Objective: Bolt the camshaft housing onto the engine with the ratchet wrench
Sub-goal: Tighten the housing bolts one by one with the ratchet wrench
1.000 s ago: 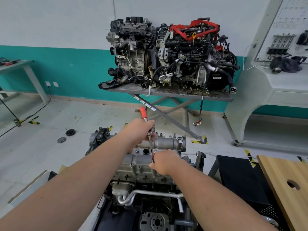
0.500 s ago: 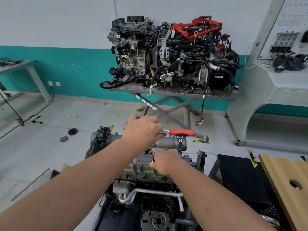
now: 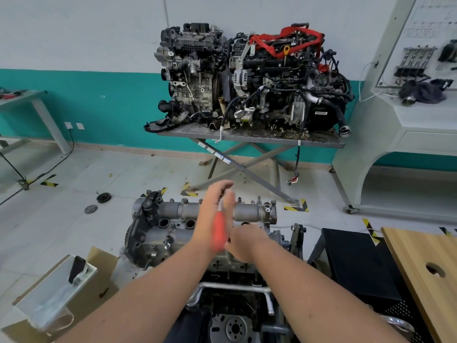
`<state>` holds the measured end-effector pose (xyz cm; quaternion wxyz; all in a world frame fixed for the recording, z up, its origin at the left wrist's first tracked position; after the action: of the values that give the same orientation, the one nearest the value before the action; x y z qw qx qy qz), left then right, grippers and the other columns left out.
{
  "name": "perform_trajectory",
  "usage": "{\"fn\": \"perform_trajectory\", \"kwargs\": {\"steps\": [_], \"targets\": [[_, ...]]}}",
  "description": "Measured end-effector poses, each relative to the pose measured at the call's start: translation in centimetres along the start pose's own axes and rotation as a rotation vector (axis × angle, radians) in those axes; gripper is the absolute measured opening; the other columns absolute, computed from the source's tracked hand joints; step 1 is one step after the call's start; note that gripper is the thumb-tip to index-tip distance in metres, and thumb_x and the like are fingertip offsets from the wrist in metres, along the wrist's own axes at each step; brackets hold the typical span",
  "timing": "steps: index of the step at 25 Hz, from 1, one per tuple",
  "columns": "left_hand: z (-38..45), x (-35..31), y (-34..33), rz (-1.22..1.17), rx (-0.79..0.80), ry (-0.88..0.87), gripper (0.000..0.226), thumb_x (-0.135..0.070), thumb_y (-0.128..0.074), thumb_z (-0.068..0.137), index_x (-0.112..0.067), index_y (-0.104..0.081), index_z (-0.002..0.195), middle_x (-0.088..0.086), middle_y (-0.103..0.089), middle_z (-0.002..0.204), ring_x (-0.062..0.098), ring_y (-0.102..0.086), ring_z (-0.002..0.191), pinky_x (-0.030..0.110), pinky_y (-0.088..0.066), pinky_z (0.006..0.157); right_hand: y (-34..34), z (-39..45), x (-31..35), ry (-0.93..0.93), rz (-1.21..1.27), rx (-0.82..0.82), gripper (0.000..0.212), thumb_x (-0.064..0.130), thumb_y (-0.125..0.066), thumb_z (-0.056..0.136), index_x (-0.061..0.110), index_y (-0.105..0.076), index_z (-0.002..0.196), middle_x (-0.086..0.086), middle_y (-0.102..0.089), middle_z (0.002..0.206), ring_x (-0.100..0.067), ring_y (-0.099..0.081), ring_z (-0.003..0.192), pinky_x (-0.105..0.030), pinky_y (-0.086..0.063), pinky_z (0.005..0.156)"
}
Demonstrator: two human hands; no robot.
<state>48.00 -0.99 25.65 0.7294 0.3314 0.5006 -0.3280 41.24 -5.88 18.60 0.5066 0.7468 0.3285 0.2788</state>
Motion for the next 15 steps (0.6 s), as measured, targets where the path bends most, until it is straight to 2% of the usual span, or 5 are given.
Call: {"fn": "perform_trajectory", "kwargs": {"steps": [4,6,9,11,15], "targets": [[1.4,2.2,-0.4,-0.618,0.022,0.529,0.055,-0.057,-0.032,0.101,-0.015,-0.066,0.101,0.009,-0.071,0.083,0.017,-0.059,0.053,0.028,-0.046,0.053,0.2,0.0,-0.3,-0.022,-0.039,0.060,0.043,0.046,-0.042,0.103,0.013,-0.067,0.115,-0.007,-0.068,0.108,-0.028,-0.064,0.102,-0.039,-0.049,0.086],[2.4,2.3,0.7,-0.596,0.107,0.635,0.040,-0.047,-0.042,0.102,-0.013,-0.062,0.096,0.006,-0.066,0.070,0.021,-0.060,0.053,0.029,-0.050,0.053,0.4,0.1,-0.1,-0.012,-0.038,0.079,0.041,0.044,-0.044,0.103,0.012,-0.069,0.104,-0.004,-0.066,0.094,-0.026,-0.064,0.093,-0.037,-0.049,0.080],[3.9,1.3,1.7,-0.295,0.272,0.692,0.012,-0.024,-0.049,0.096,-0.013,-0.054,0.094,0.005,-0.066,0.065,0.028,-0.071,0.065,0.033,-0.056,0.053,0.9,0.6,-0.3,-0.013,0.011,0.108,0.033,0.042,-0.052,0.099,0.017,-0.069,0.087,0.004,-0.064,0.079,-0.020,-0.063,0.082,-0.033,-0.049,0.077],[4.8,0.0,1.9,-0.026,0.416,0.689,0.014,-0.018,-0.047,0.094,-0.008,-0.056,0.097,0.005,-0.070,0.067,0.023,-0.072,0.066,0.030,-0.056,0.053,1.0,0.8,-0.4,-0.020,0.052,0.095,0.032,0.041,-0.055,0.098,0.018,-0.069,0.080,0.007,-0.062,0.072,-0.015,-0.062,0.074,-0.032,-0.047,0.073],[5.7,-4.1,0.7,0.919,0.794,0.053,0.024,-0.026,-0.042,0.099,-0.015,-0.058,0.083,-0.003,-0.065,0.068,0.013,-0.055,0.055,0.027,-0.040,0.051,0.4,1.1,-0.3,-0.084,0.115,0.120,0.027,0.039,-0.061,0.094,0.022,-0.066,0.073,0.012,-0.060,0.061,-0.008,-0.058,0.064,-0.029,-0.043,0.066]]}}
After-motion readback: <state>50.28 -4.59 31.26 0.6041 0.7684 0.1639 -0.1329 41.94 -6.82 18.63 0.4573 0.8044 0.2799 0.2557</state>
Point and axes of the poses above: each hand's wrist, its own z-axis towards the middle knuckle, its own y-axis out of the back of the hand, x = y × z, the point moved 5 cm from there along z, towards the middle knuckle
